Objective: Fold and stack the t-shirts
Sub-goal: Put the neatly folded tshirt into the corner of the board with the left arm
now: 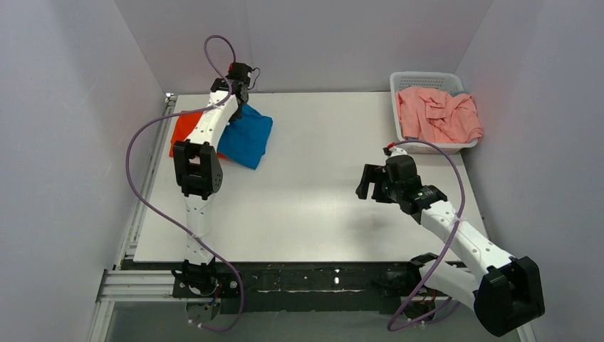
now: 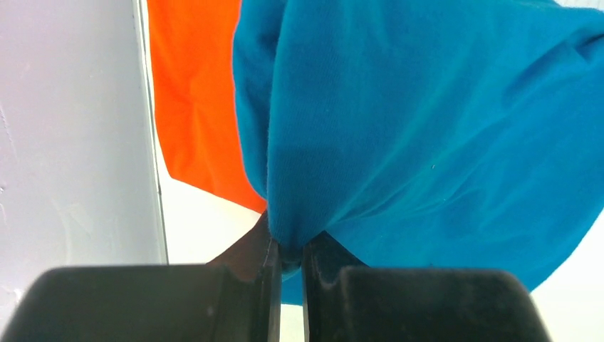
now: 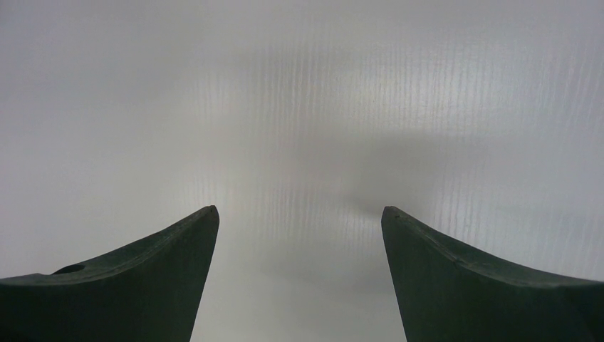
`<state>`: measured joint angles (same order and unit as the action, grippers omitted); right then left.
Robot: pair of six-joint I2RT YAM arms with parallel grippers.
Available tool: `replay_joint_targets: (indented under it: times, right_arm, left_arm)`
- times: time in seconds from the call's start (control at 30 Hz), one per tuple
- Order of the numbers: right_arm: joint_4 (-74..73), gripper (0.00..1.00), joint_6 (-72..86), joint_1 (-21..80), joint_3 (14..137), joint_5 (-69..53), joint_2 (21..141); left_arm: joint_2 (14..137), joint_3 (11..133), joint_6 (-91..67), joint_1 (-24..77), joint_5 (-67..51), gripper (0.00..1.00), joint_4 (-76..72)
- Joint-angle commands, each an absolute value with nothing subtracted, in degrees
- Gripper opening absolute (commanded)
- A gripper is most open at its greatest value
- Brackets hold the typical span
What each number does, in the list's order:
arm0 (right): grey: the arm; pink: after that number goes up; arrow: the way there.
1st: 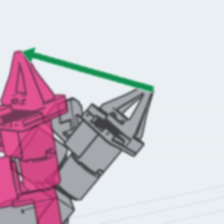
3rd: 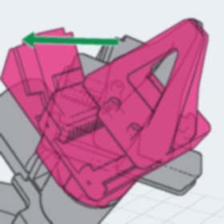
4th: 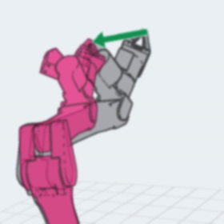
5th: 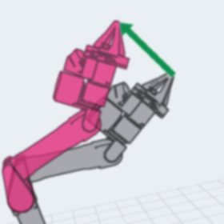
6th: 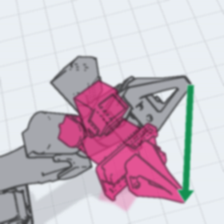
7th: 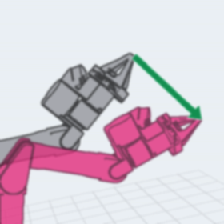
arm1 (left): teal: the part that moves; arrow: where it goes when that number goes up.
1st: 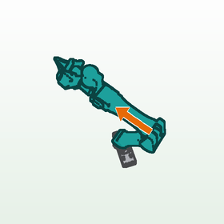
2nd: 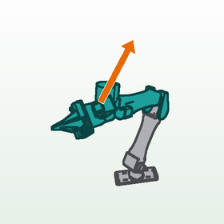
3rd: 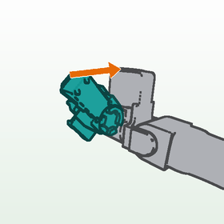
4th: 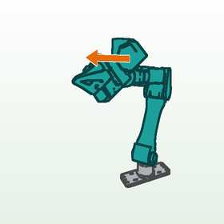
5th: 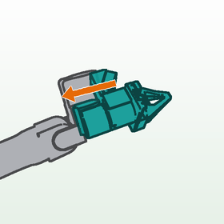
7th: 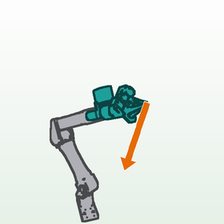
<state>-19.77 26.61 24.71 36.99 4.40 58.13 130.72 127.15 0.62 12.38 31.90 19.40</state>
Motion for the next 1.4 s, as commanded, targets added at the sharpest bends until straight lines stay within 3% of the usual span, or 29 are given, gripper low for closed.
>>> replay_joint_targets:
  times: [0.0, 1.37]
  right_arm:
    - [-17.93, 0.93, 26.02, 24.26, 39.90, 5.16, 58.83]
    - [-17.48, 0.92, 28.67, 23.99, 40.58, 3.72, 63.13]
  left_arm:
    - [127.37, 129.98, 4.80, 11.46, 33.03, 0.00, 23.20]
    - [118.28, 128.53, 8.51, 7.82, 31.40, 0.00, 21.01]
